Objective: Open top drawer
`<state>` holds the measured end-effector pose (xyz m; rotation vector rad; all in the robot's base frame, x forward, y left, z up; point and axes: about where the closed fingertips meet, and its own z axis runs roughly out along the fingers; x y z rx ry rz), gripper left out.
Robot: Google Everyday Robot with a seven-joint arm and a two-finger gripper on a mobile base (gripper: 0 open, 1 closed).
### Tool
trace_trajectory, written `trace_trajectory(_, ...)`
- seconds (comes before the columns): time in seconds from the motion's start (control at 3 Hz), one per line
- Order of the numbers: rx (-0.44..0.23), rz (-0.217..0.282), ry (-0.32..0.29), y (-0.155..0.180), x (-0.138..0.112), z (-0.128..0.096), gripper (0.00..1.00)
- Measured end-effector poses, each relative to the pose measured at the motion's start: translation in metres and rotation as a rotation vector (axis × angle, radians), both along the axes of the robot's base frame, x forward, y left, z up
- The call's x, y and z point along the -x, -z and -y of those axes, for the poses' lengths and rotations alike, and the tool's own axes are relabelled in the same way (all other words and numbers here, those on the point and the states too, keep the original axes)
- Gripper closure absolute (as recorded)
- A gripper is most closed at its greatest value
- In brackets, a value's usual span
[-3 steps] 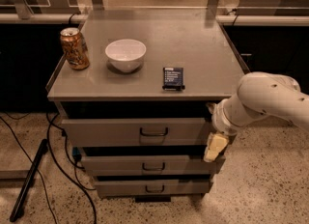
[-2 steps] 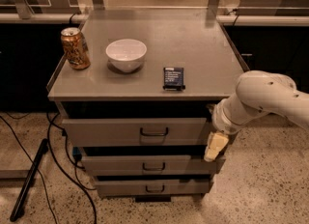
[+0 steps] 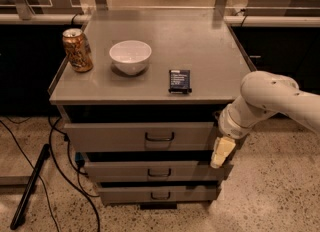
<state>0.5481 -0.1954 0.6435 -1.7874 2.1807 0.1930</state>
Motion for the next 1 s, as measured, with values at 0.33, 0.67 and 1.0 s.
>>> trace_trajectory(0.33,0.001,-0.035,0.010,0.0043,0.0029,0.0021,0.00)
trace_trajectory(0.67,0.003,-0.074,0.023,0.0059,0.0068,0.0043,0.00)
trace_trajectory(1.0,0.003,-0.074,0.023,0.0052,0.0073,0.0043,0.00)
